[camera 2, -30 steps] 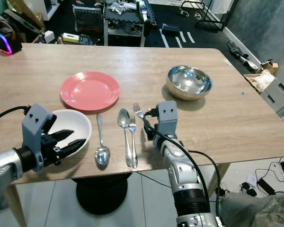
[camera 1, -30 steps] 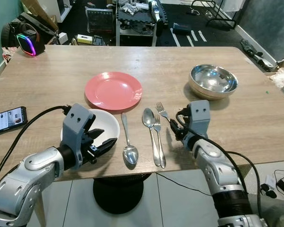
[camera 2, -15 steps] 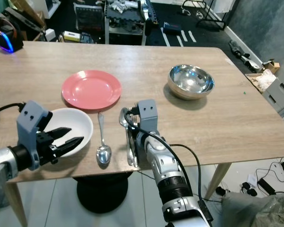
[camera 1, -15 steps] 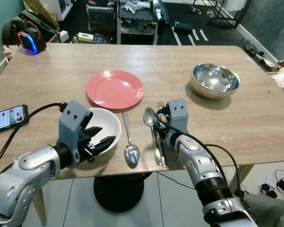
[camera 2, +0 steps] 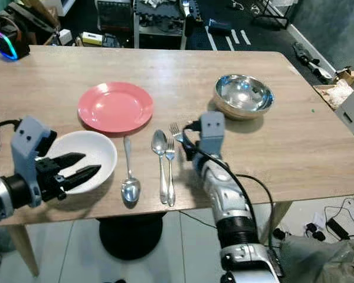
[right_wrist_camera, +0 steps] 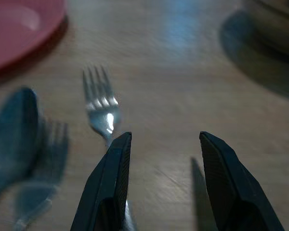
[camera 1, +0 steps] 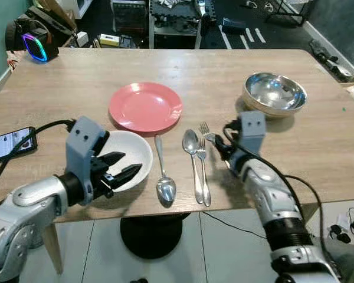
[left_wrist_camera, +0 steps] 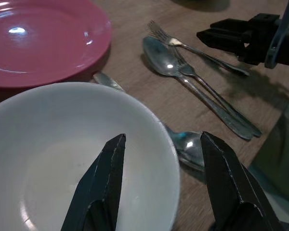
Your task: Setting the table
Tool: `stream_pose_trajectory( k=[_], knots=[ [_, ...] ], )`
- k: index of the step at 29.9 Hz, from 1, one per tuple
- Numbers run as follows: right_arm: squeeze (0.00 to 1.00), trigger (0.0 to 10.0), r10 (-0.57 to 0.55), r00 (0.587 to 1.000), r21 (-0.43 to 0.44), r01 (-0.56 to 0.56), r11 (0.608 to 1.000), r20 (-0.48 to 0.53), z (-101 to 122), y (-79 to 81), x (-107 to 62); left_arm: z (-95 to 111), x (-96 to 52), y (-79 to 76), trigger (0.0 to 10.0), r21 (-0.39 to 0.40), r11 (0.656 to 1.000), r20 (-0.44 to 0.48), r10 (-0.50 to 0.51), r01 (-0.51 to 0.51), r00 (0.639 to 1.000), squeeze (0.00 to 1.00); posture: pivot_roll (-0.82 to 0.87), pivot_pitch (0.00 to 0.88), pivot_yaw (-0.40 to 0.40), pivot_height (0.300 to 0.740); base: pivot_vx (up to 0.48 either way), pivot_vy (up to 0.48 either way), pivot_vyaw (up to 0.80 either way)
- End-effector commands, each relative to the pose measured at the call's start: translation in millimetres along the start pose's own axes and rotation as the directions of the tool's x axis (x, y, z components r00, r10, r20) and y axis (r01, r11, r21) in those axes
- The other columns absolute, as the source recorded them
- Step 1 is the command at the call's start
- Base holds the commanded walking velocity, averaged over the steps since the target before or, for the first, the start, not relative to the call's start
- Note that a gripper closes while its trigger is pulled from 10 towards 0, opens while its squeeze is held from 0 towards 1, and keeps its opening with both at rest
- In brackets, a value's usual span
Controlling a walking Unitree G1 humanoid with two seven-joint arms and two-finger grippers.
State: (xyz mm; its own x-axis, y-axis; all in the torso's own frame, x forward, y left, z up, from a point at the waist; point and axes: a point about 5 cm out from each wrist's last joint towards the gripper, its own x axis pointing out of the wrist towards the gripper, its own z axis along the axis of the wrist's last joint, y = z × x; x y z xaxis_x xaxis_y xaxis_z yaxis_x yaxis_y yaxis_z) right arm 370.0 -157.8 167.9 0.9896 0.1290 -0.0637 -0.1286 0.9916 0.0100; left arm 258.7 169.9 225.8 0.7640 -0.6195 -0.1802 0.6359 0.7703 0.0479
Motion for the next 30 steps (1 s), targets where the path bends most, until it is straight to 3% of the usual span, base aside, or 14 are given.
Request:
stream_pose_trajectory(
  k=[1, 8, 12, 16, 19, 23, 30],
  knots=[
    [0.00, 10.0, 0.003, 0.999, -0.020, -0.004, 1.000, -0.043, -14, -4.5, -3.5, -2, 1.7, -3.7, 10.0, -0.015, 1.000, -0.014, -0.025, 0.025, 1.000, 0.00, 0.13, 0.161, 0.044, 0.740, 0.000, 0.000, 0.00],
    [0.00, 10.0, 0.048, 0.995, -0.025, -0.050, 0.998, -0.085, -27, -0.2, -8.3, -3, 2.1, -3.2, 10.0, -0.018, 1.000, -0.018, -0.025, 0.024, 1.000, 0.00, 0.14, 0.155, 0.043, 0.740, 0.000, 0.000, 0.00],
    [0.00, 10.0, 0.050, 0.999, 0.075, -0.048, 0.996, -0.018, -11, 7.4, -5.7, -4, 3.0, -3.7, 10.0, -0.019, 1.000, -0.018, -0.023, 0.023, 1.000, 0.00, 0.14, 0.152, 0.044, 0.740, 0.000, 0.000, 0.00],
    [0.00, 10.0, 0.039, 0.999, 0.107, -0.043, 0.993, 0.038, 1, 10.7, -1.5, -3, 4.3, -4.2, 10.0, -0.017, 1.000, -0.015, -0.023, 0.023, 1.000, 0.00, 0.14, 0.149, 0.045, 0.740, 0.000, 0.000, 0.00],
    [0.00, 10.0, 0.074, 0.996, 0.101, -0.079, 0.992, 0.055, 6, 20.3, 0.1, -3, 5.0, -4.4, 10.0, -0.015, 1.000, -0.014, -0.024, 0.024, 1.000, 0.00, 0.14, 0.144, 0.042, 0.740, 0.000, 0.000, 0.00],
    [0.00, 10.0, 0.111, 0.993, 0.052, -0.113, 0.992, 0.025, -4, 33.9, -1.3, -3, 5.0, -4.9, 10.0, -0.015, 1.000, -0.014, -0.022, 0.022, 1.000, 0.00, 0.15, 0.144, 0.037, 0.740, 0.000, 0.000, 0.00],
    [0.00, 10.0, 0.073, 0.996, 0.016, -0.073, 0.997, -0.042, -25, 30.2, -2.6, -3, 4.0, -5.9, 10.0, -0.017, 1.000, -0.012, -0.021, 0.021, 1.000, 0.00, 0.15, 0.145, 0.037, 0.740, 0.000, 0.000, 0.00]
  ],
)
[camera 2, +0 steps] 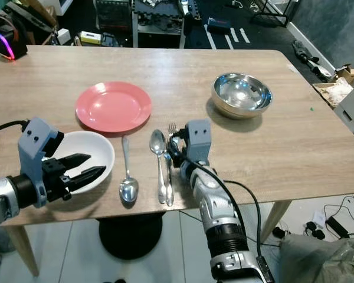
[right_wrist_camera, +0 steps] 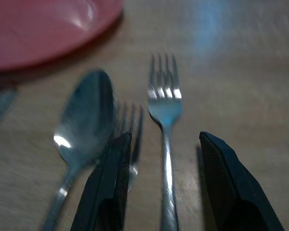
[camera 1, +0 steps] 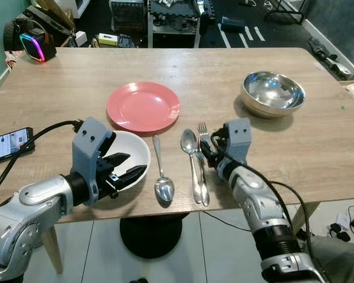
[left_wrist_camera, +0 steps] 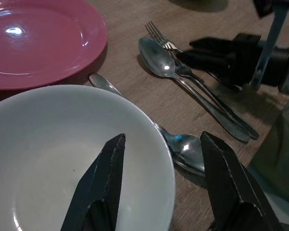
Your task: Setting the table
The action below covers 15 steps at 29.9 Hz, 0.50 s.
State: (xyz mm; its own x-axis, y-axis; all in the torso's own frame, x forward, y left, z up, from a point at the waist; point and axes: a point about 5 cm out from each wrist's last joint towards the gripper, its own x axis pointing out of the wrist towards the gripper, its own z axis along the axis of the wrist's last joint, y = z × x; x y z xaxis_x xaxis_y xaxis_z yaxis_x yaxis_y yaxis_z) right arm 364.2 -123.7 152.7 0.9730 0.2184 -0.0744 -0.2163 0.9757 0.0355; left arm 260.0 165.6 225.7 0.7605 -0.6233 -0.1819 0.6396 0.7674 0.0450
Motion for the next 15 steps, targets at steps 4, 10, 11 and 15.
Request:
stream_pose_trajectory(
  k=[4, 10, 11, 15],
  knots=[
    [0.00, 10.0, -0.051, 0.996, 0.000, 0.051, 0.999, -0.074, -21, -10.5, -2.6, -4, 0.2, -3.3, 10.0, -0.017, 1.000, -0.010, -0.014, 0.014, 1.000, 0.00, 0.15, 0.147, 0.035, 0.740, 0.000, 0.000, 0.00],
    [0.00, 8.3, -0.062, 0.987, 0.100, 0.077, 0.992, -0.145, -32, -20.3, -4.3, -4, 0.3, -3.6, 10.0, -0.020, 1.000, -0.009, -0.014, 0.014, 1.000, 0.00, 0.15, 0.147, 0.036, 0.740, 0.000, 0.000, 0.00],
    [0.00, 6.1, -0.064, 0.987, 0.092, 0.079, 0.993, -0.150, -33, -21.6, -4.4, -4, 0.4, -3.6, 10.0, -0.020, 1.000, -0.010, -0.014, 0.014, 1.000, 0.00, 0.15, 0.147, 0.035, 0.740, 0.000, 0.000, 0.00],
    [0.00, 0.7, -0.041, 0.988, -0.057, 0.033, 0.998, -0.147, -36, -19.8, -5.2, -4, 0.8, -3.2, 10.0, -0.020, 1.000, -0.008, -0.013, 0.013, 1.000, 0.00, 0.15, 0.145, 0.034, 0.740, 0.000, 0.000, 0.00]
  ],
)
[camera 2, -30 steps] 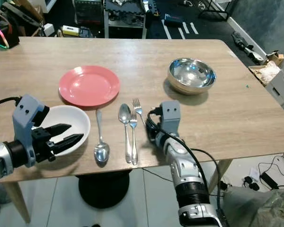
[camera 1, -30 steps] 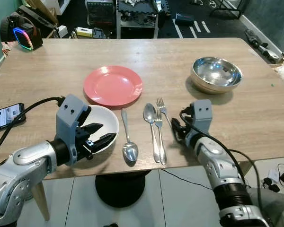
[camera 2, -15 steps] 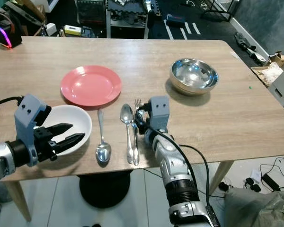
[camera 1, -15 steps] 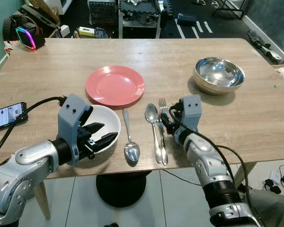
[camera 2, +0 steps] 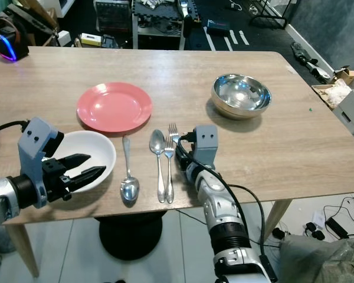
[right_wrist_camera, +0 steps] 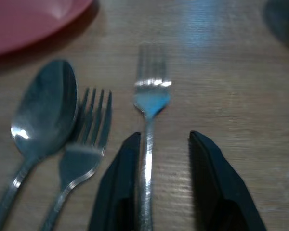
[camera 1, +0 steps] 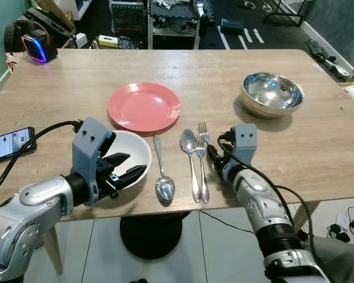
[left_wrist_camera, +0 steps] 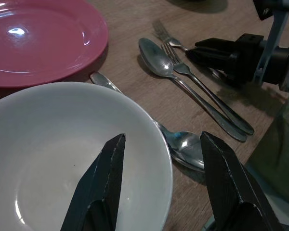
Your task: Setting the table
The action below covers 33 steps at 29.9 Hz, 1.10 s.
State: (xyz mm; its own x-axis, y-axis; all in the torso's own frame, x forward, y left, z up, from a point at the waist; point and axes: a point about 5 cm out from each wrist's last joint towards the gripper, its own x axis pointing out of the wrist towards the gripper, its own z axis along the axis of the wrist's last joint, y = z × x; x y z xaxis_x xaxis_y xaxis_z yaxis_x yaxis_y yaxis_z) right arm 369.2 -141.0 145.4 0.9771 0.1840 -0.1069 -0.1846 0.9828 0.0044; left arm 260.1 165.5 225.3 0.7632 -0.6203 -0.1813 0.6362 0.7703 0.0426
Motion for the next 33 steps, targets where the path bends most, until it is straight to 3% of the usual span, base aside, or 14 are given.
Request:
stream_pose_trajectory(
  k=[1, 5, 7, 10, 11, 13, 14, 16, 17, 18, 19, 24, 25, 33],
  knots=[
    [0.00, 0.5, 0.016, 0.994, -0.074, -0.024, 0.997, -0.107, -30, 1.8, -6.1, -3, 0.6, -3.1, 10.0, -0.016, 1.000, -0.008, -0.017, 0.017, 1.000, 0.00, 0.15, 0.145, 0.034, 0.740, 0.000, 0.000, 0.00],
    [0.00, 1.1, 0.056, 0.994, -0.137, -0.069, 0.988, -0.096, -29, 8.2, -7.1, -3, 0.7, -2.7, 10.0, -0.015, 1.000, -0.007, -0.016, 0.016, 1.000, 0.00, 0.15, 0.143, 0.034, 0.740, 0.000, 0.000, 0.00],
    [0.00, 9.2, 0.110, 0.989, -0.205, -0.128, 0.970, -0.100, -29, 17.6, -9.2, -3, 0.4, -2.4, 10.0, -0.015, 1.000, -0.007, -0.015, 0.015, 1.000, 0.00, 0.14, 0.143, 0.034, 0.740, 0.000, 0.000, 0.00],
    [0.00, 8.8, 0.068, 0.984, -0.207, -0.102, 0.973, -0.162, -36, 17.0, -9.1, -3, 0.6, -2.5, 10.0, -0.016, 1.000, -0.005, -0.015, 0.015, 1.000, 0.00, 0.14, 0.141, 0.033, 0.740, 0.000, 0.000, 0.00],
    [0.00, 3.7, 0.048, 0.978, -0.150, -0.079, 0.985, -0.201, -40, 14.8, -8.4, -3, 0.9, -2.6, 10.0, -0.017, 1.000, -0.004, -0.015, 0.015, 1.000, 0.00, 0.14, 0.139, 0.032, 0.740, 0.000, 0.000, 0.00],
    [0.00, 3.4, 0.036, 0.973, -0.095, -0.059, 0.994, -0.229, -43, 13.2, -7.9, -3, 1.3, -2.6, 10.0, -0.017, 1.000, -0.003, -0.015, 0.015, 1.000, 0.00, 0.15, 0.138, 0.031, 0.740, 0.000, 0.000, 0.00],
    [0.00, 0.0, 0.023, 0.957, 0.036, -0.014, 0.999, -0.290, -52, 9.1, -8.1, -2, 1.8, -2.7, 10.0, -0.017, 1.000, -0.001, -0.015, 0.015, 1.000, 0.00, 0.15, 0.137, 0.031, 0.740, 0.000, 0.000, 0.00],
    [0.00, 0.0, 0.017, 0.953, 0.055, 0.000, 0.998, -0.302, -54, 7.4, -8.4, -2, 1.9, -2.7, 10.0, -0.016, 1.000, 0.000, -0.015, 0.015, 1.000, 0.00, 0.15, 0.137, 0.031, 0.740, 0.000, 0.000, 0.00],
    [0.00, 5.5, 0.012, 0.965, 0.069, 0.007, 0.998, -0.261, -48, 5.3, -7.0, -2, 1.7, -2.6, 10.0, -0.016, 1.000, 0.000, -0.013, 0.013, 1.000, 0.00, 0.15, 0.136, 0.030, 0.740, 0.000, 0.000, 0.00],
    [0.00, 5.5, 0.012, 0.965, 0.069, 0.007, 0.998, -0.261, -48, 5.3, -7.0, -2, 1.7, -2.6, 10.0, -0.016, 1.000, 0.000, -0.013, 0.013, 1.000, 0.00, 0.15, 0.136, 0.030, 0.740, 0.000, 0.000, 0.00],
    [0.00, 10.0, 0.002, 0.978, 0.067, 0.013, 0.998, -0.208, -39, 3.3, -5.4, -2, 1.6, -2.5, 10.0, -0.016, 1.000, 0.000, -0.012, 0.012, 1.000, 0.00, 0.14, 0.136, 0.029, 0.740, 0.000, 0.000, 0.00],
    [0.00, 10.0, 0.018, 0.998, 0.087, -0.013, 0.996, -0.058, -15, 5.4, -3.0, -2, 1.7, -2.4, 10.0, -0.016, 1.000, 0.000, -0.011, 0.011, 1.000, 0.00, 0.14, 0.135, 0.030, 0.740, 0.000, 0.000, 0.00],
    [1.00, 10.0, 0.033, 0.999, 0.095, -0.036, 0.995, 0.029, 1, 8.2, -3.3, -2, 2.0, -2.3, 10.0, -0.015, 1.000, 0.001, -0.012, 0.012, 1.000, 0.00, 0.14, 0.134, 0.030, 0.740, 0.000, 0.000, 0.00],
    [1.00, 10.0, 0.017, 0.999, 0.097, -0.021, 0.995, 0.041, 7, 8.8, -3.9, -2, 2.4, -2.2, 10.0, -0.014, 1.000, 0.000, -0.012, 0.012, 1.000, 0.00, 0.14, 0.135, 0.030, 0.740, 0.000, 0.000, 0.00]
  ],
)
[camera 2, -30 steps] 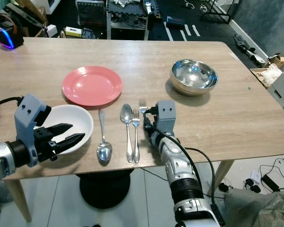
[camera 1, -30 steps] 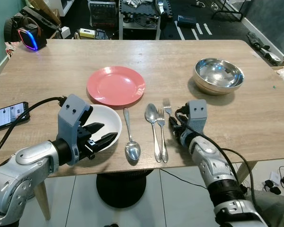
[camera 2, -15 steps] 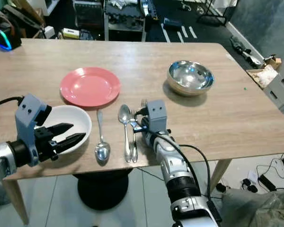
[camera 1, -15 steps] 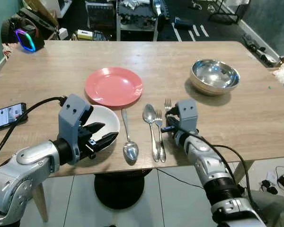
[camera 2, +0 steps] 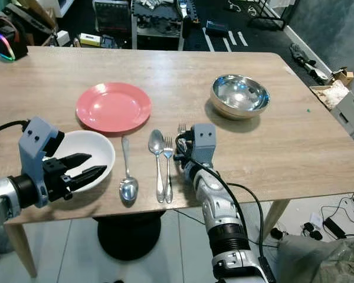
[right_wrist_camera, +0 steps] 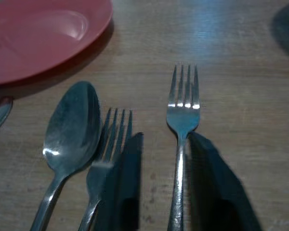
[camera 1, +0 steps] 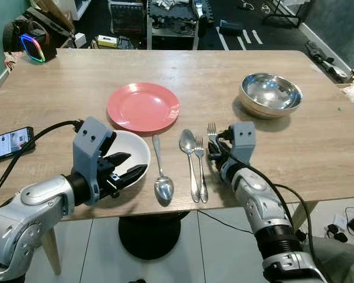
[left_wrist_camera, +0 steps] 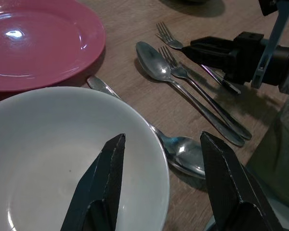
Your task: Setting the table
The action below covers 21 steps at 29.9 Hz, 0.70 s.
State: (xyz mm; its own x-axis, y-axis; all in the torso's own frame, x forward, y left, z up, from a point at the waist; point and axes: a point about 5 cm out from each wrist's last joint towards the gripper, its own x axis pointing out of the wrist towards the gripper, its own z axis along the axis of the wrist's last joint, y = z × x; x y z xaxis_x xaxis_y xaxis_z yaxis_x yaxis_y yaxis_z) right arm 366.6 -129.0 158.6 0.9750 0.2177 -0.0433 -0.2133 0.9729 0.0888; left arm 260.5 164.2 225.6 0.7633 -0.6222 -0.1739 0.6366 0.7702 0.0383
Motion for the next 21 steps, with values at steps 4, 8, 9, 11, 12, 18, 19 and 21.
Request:
stream_pose_trajectory(
  k=[4, 8, 9, 11, 12, 18, 19, 21],
  knots=[
    [1.00, 10.0, -0.037, 0.998, 0.014, 0.038, 0.999, -0.046, -9, -3.3, -2.1, -3, 1.2, -1.8, 10.0, -0.011, 1.000, -0.008, -0.010, 0.010, 1.000, 0.00, 0.14, 0.136, 0.031, 0.740, 0.000, 0.000, 0.00],
    [0.00, 10.0, -0.112, 0.987, -0.017, 0.111, 0.994, -0.120, -22, -7.4, -1.2, -3, 1.1, -2.3, 10.0, -0.011, 1.000, -0.007, -0.010, 0.010, 1.000, 0.00, 0.14, 0.138, 0.030, 0.740, 0.000, 0.000, 0.00],
    [0.00, 10.0, -0.112, 0.987, -0.017, 0.111, 0.994, -0.120, -22, -7.4, -1.2, -3, 1.1, -2.3, 10.0, -0.011, 1.000, -0.007, -0.010, 0.010, 1.000, 0.00, 0.14, 0.138, 0.030, 0.740, 0.000, 0.000, 0.00],
    [0.00, 10.0, -0.163, 0.967, -0.015, 0.164, 0.986, -0.198, -34, -12.9, -1.9, -3, 0.9, -2.7, 10.0, -0.012, 1.000, -0.006, -0.009, 0.009, 1.000, 0.00, 0.15, 0.139, 0.030, 0.740, 0.000, 0.000, 0.00],
    [0.00, 10.0, -0.163, 0.967, -0.015, 0.164, 0.986, -0.198, -34, -12.9, -1.9, -3, 0.9, -2.7, 10.0, -0.012, 1.000, -0.006, -0.009, 0.009, 1.000, 0.00, 0.15, 0.139, 0.030, 0.740, 0.000, 0.000, 0.00],
    [0.00, 0.0, -0.163, 0.954, -0.041, 0.158, 0.987, -0.252, -42, -13.5, -5.1, -3, 0.7, -2.9, 10.0, -0.014, 1.000, -0.006, -0.008, 0.008, 1.000, 0.00, 0.14, 0.143, 0.025, 0.740, 0.000, 0.000, 0.00],
    [0.00, 0.0, -0.161, 0.949, -0.055, 0.152, 0.987, -0.273, -46, -13.9, -6.9, -3, 0.7, -3.0, 10.0, -0.015, 1.000, -0.006, -0.007, 0.007, 1.000, 0.00, 0.14, 0.143, 0.023, 0.740, 0.000, 0.000, 0.00],
    [0.00, 0.0, -0.161, 0.937, -0.066, 0.148, 0.987, -0.310, -52, -14.5, -9.8, -4, 0.6, -3.2, 10.0, -0.016, 1.000, -0.005, -0.007, 0.007, 1.000, 0.00, 0.14, 0.145, 0.020, 0.740, 0.000, 0.000, 0.00]
  ],
)
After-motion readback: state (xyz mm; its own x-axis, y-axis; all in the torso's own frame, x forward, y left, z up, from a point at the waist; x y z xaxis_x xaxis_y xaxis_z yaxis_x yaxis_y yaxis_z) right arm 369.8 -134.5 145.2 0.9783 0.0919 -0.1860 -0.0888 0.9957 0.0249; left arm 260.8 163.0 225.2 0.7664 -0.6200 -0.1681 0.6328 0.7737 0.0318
